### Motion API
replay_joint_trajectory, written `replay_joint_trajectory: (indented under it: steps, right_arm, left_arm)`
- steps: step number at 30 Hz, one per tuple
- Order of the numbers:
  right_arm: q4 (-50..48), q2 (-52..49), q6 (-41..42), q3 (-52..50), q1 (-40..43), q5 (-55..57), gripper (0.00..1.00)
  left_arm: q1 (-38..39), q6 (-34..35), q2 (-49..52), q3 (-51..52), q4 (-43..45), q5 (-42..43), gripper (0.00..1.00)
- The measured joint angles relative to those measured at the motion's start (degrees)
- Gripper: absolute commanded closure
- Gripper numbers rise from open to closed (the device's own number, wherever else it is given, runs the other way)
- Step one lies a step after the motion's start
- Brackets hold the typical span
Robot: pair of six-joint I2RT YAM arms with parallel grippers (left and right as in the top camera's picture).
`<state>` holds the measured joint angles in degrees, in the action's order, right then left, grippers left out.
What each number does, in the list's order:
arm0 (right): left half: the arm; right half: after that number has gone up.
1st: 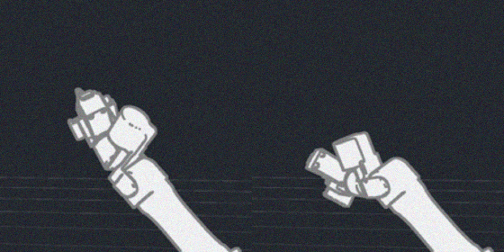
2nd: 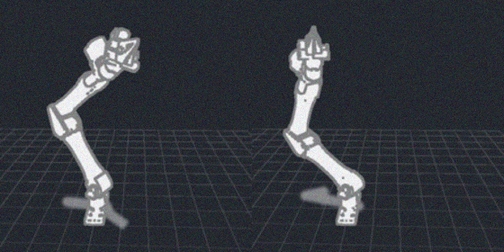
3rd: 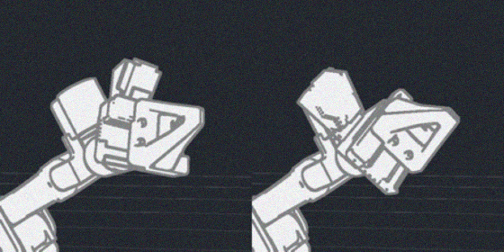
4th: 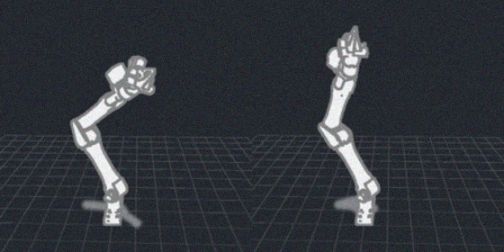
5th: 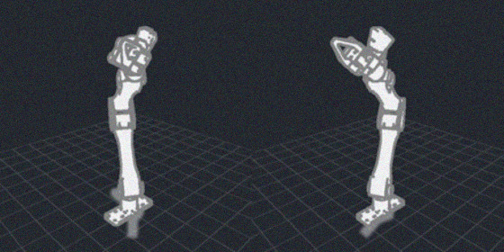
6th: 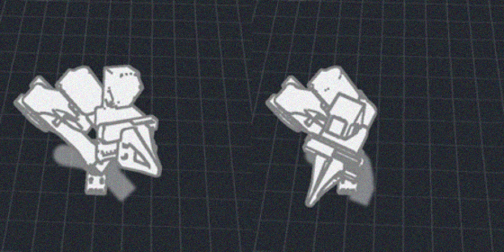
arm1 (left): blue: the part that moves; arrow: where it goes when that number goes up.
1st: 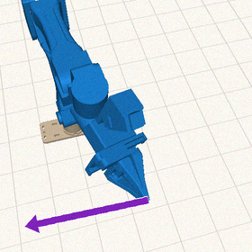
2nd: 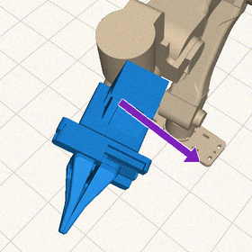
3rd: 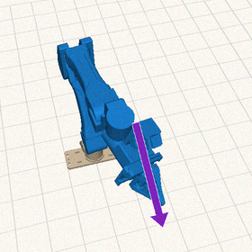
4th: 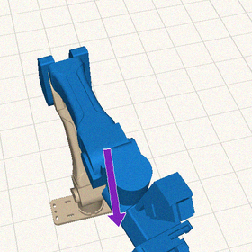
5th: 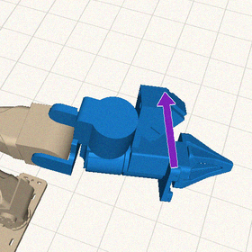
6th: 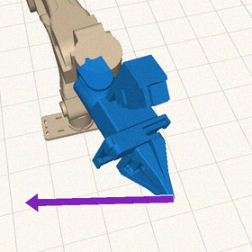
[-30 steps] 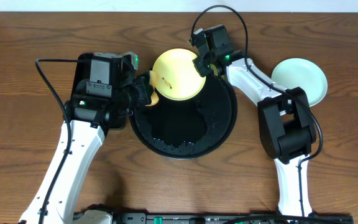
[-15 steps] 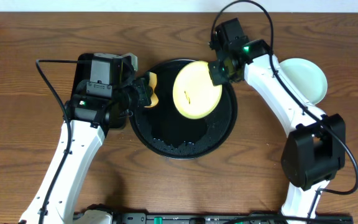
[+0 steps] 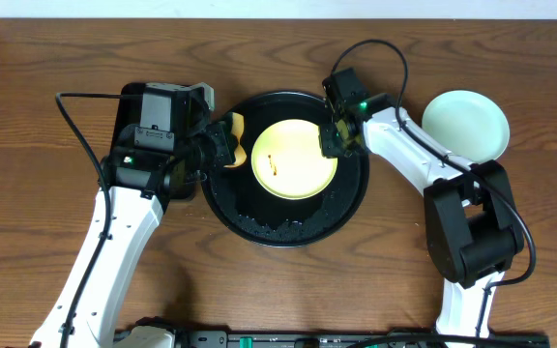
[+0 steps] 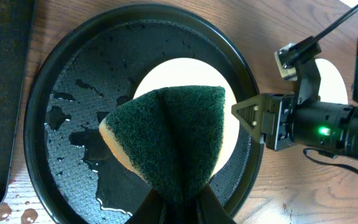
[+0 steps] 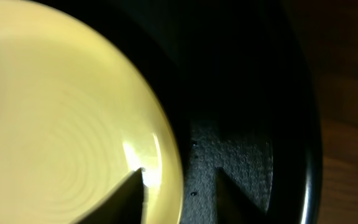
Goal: Clean dirty plates on tray and stack at the side
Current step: 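Scrub the yellow plate with the sponge in the left gripper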
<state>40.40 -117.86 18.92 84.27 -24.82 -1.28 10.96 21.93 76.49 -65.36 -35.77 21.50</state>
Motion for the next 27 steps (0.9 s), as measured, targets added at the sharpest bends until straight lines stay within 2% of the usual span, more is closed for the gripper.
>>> replay_joint_trajectory:
  steps: [4, 6, 7, 12, 18, 27]
  right_arm:
    - [-2.67, 0.0, 0.17, -3.02, 0.0, -0.24, 0.59]
    - [-4.68, 0.0, 0.15, -4.66, 0.0, -0.74, 0.62]
    - [-5.33, 0.0, 0.13, -5.11, 0.0, -0.83, 0.66]
    - [-7.32, 0.22, 0.26, -6.01, 0.13, -2.36, 0.99]
    - [-7.32, 0.66, 0.83, -6.03, 0.15, -3.13, 0.99]
    - [-7.21, 0.66, 0.85, -6.03, 0.15, -3.23, 0.99]
  left_arm:
    - [0.0, -0.66, 0.02, 0.0, 0.0, -0.07, 0.92]
    - [0.0, -0.87, 0.02, 0.0, -0.02, -0.09, 0.92]
    - [0.0, -1.01, 0.02, 0.0, 0.0, -0.11, 0.92]
    - [0.37, -3.34, 0.68, 0.0, 1.25, -0.96, 0.92]
    - [2.93, -4.87, 4.74, 0.0, 3.91, -1.14, 0.92]
    - [7.08, -5.51, 16.85, 0.0, 8.44, -1.14, 0.92]
